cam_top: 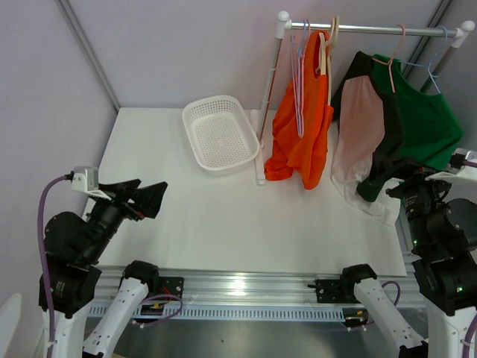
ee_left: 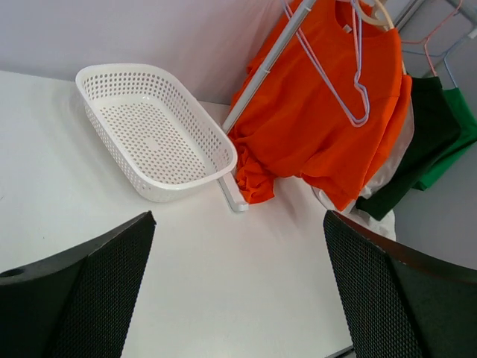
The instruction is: Remove the t-shirt from the hanger
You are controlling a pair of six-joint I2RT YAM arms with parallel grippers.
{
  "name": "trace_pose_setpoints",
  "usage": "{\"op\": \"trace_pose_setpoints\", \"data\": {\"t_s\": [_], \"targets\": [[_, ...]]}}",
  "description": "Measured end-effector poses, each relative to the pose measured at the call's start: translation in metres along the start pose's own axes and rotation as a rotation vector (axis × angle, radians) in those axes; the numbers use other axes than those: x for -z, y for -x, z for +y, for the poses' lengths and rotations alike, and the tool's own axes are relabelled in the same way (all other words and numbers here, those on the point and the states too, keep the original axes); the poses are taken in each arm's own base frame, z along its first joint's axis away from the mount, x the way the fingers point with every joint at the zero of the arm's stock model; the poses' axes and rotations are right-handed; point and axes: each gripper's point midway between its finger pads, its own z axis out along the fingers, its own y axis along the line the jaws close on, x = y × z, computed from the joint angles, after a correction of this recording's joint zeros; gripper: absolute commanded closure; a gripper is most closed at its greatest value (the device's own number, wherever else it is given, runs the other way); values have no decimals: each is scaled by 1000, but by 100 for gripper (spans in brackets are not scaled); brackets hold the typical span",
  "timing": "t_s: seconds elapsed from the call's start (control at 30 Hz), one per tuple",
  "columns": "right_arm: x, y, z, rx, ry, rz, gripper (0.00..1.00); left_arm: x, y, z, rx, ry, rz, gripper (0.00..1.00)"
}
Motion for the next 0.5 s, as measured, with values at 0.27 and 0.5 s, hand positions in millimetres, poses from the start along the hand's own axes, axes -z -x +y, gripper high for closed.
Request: {"op": "trace_pose_setpoints", "data": {"t_s": [0.27,0.5], "targets": [[-1,0,8,47,52,8,1,-9,-17,8,-29,1,38,1],[-43,23,16,91,15,-12,2,-11,-20,9,-61,-10,44,0]]}}
